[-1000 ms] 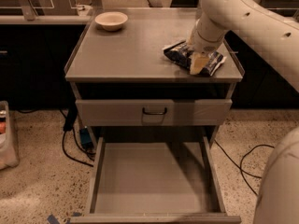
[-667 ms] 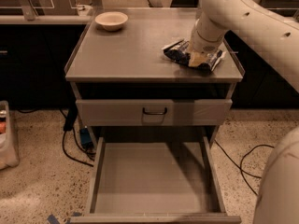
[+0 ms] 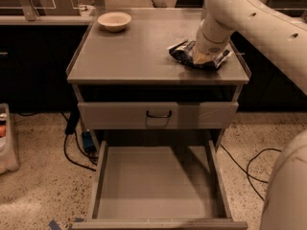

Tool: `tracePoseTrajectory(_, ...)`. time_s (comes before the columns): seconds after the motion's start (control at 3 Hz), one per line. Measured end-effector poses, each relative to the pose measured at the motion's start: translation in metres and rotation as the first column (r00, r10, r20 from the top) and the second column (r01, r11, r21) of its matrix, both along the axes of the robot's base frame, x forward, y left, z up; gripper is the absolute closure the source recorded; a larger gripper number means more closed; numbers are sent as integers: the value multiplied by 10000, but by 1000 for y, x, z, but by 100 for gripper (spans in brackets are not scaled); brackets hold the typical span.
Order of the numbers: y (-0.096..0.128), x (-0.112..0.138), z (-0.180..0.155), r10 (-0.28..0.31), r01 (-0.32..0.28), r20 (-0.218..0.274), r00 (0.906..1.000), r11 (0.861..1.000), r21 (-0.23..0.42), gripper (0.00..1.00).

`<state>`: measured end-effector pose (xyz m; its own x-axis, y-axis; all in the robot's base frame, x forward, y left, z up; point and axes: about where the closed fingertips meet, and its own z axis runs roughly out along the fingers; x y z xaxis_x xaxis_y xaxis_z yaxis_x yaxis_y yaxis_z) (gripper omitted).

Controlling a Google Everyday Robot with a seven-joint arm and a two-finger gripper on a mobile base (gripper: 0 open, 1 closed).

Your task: Place blue chip bag into middle drawer

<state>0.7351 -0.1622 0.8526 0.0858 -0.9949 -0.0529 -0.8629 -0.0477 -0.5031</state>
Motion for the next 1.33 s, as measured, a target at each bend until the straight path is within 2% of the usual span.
tracePoseTrajectory(0.33,0,0,0,0,0,-1,10000,10000,0,100)
tracePoseTrajectory(0.67,0,0,0,0,0,-1,10000,10000,0,81)
tracePoseTrajectory(1.33,0,0,0,1,-1,-2,10000,10000,0,34)
